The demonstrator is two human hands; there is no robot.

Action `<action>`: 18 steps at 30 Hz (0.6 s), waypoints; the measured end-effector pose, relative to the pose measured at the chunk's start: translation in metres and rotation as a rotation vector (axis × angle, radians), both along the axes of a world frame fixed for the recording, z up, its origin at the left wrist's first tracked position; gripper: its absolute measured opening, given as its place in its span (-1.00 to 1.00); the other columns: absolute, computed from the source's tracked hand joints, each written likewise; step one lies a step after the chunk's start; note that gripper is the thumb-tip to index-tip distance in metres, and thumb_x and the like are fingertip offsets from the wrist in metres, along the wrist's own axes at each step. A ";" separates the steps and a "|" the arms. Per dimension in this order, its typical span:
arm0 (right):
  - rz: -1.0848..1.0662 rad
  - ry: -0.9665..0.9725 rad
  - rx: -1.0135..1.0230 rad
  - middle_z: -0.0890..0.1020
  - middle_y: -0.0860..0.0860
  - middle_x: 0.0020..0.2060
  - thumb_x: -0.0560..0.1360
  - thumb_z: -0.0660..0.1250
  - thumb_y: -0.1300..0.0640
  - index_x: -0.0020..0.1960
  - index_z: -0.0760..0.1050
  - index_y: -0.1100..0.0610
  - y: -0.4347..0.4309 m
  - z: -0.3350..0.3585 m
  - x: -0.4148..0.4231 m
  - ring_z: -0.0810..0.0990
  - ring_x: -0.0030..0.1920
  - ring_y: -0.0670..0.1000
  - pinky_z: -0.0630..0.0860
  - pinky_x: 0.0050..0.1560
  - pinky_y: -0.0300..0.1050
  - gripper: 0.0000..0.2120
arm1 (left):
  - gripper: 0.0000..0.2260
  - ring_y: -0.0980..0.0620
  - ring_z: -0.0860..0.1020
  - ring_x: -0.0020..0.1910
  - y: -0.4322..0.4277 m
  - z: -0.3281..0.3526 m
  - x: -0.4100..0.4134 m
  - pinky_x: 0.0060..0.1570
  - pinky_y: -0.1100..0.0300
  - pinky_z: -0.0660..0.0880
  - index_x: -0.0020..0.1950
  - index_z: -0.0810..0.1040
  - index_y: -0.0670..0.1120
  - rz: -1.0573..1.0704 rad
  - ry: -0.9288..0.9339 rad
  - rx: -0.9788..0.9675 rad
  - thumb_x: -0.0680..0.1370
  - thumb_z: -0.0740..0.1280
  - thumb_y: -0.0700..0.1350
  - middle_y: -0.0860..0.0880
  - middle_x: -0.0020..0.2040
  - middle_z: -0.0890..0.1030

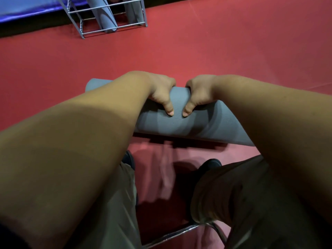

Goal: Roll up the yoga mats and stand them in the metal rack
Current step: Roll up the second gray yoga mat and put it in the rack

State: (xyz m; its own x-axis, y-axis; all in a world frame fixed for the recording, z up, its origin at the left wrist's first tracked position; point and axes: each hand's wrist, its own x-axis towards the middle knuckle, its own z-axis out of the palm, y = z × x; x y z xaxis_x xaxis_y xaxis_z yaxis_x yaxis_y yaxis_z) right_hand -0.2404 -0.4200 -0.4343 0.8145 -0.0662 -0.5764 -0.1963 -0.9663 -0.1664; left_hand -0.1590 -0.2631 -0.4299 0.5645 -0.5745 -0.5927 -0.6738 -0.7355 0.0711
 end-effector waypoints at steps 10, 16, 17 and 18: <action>-0.047 -0.026 0.084 0.72 0.01 0.07 0.17 0.67 -0.37 0.27 0.62 0.04 -0.005 0.003 -0.004 0.68 0.07 0.12 0.62 0.21 0.03 -0.18 | -0.20 -0.15 0.61 0.04 -0.007 0.008 -0.009 0.10 -0.04 0.63 0.17 0.47 -0.03 -0.089 -0.119 0.010 0.11 0.75 0.23 -0.05 0.10 0.61; -0.014 -0.012 0.107 0.63 0.03 0.26 0.21 0.68 -0.32 0.48 0.43 0.01 -0.005 -0.004 -0.005 0.61 0.23 0.14 0.55 0.34 0.09 -0.03 | -0.29 -0.10 0.66 -0.05 -0.008 0.008 -0.006 0.07 -0.03 0.67 0.15 0.58 -0.01 -0.044 -0.050 0.041 0.14 0.73 0.23 0.00 -0.02 0.66; -0.001 0.006 0.096 0.61 0.03 0.29 0.16 0.69 -0.34 0.50 0.39 0.00 -0.005 -0.004 -0.005 0.59 0.25 0.14 0.54 0.36 0.11 0.04 | -0.31 -0.09 0.66 -0.06 -0.008 0.008 -0.006 0.06 -0.02 0.67 0.14 0.59 -0.02 -0.033 -0.042 0.040 0.15 0.73 0.23 0.00 -0.02 0.66; 0.014 0.022 0.076 0.58 0.02 0.33 0.09 0.70 -0.37 0.53 0.34 -0.01 -0.003 -0.004 -0.004 0.58 0.29 0.15 0.53 0.38 0.15 0.14 | -0.32 -0.09 0.66 -0.06 -0.008 0.008 -0.005 0.05 -0.02 0.67 0.14 0.60 -0.02 -0.025 -0.036 0.041 0.16 0.73 0.23 0.00 -0.02 0.67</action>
